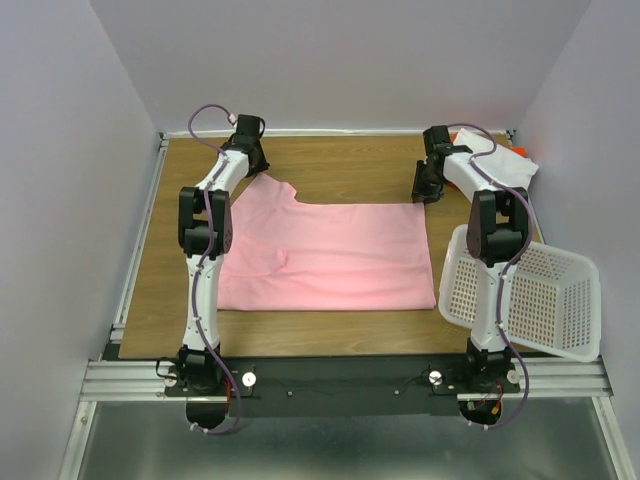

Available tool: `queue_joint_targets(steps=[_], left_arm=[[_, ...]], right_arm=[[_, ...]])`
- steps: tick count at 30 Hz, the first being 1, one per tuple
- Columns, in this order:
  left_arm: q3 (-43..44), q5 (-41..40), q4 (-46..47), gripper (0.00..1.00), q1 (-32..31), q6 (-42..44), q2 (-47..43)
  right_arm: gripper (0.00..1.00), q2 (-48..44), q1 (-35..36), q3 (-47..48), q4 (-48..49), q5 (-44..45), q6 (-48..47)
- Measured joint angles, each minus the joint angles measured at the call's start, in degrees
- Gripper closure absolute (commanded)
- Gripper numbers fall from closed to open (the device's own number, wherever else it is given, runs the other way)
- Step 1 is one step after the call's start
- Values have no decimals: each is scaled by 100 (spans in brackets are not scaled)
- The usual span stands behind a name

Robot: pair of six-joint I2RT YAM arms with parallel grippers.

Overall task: Fold and stack the t-shirts
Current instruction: Fold the tshirt

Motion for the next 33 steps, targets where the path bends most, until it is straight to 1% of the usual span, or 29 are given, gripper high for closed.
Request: queue_joint_targets(steps=[9, 21, 25, 29, 33], left_arm=[[358, -133, -286, 66, -44, 199, 173], [511, -256, -470, 67, -70, 446, 245], [520, -254, -479, 66, -70, 533, 247], [520, -251, -476, 61, -70, 592, 249], [520, -203, -472, 61, -70, 636, 249]], right_arm=[[59, 0, -9, 0, 0, -13, -2], [59, 0, -9, 0, 0, -46, 0], [59, 0, -9, 0, 0, -48, 0], [59, 0, -11, 2, 0, -83, 0], [59, 0, -22, 2, 0, -116, -2]])
